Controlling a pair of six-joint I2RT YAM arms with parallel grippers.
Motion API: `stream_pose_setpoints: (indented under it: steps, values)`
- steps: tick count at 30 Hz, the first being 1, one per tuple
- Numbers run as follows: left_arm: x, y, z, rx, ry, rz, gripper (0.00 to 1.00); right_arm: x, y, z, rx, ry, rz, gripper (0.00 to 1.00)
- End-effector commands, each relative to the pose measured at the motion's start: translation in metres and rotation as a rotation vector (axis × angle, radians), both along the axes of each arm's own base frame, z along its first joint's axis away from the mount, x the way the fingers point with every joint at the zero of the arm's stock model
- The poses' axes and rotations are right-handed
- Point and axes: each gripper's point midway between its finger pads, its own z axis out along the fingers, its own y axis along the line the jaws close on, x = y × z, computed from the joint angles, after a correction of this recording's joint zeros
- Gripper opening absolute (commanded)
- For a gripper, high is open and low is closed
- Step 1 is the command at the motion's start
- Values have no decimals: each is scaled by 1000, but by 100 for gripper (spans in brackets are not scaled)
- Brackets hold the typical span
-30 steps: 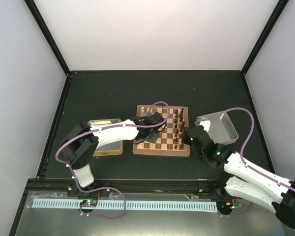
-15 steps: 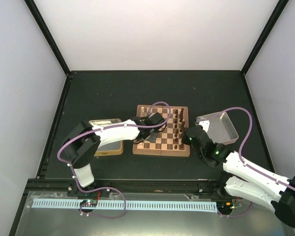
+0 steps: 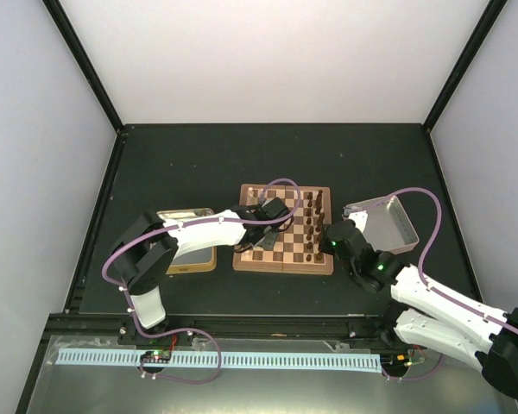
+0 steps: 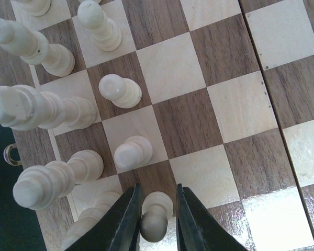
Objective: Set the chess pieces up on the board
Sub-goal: Place the chess piece on the chessboard.
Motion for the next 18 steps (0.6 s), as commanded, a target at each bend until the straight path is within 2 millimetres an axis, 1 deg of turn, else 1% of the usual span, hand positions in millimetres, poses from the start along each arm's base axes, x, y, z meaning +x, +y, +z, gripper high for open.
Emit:
stream_pose_setpoints:
  steps: [1, 9, 13, 18]
  values:
    - [12, -10, 19, -44, -48, -3, 20, 6, 0, 11, 9, -34, -16, 43]
    - [12, -7, 18, -37, -46, -4, 19, 7, 2, 13, 5, -36, -9, 43]
    - [13, -7, 29, -53, -55, -6, 24, 7, 3, 14, 9, -36, -6, 43]
    - [14, -5, 51, -86, -87, 1, 29, 7, 3, 16, 14, -37, -6, 43]
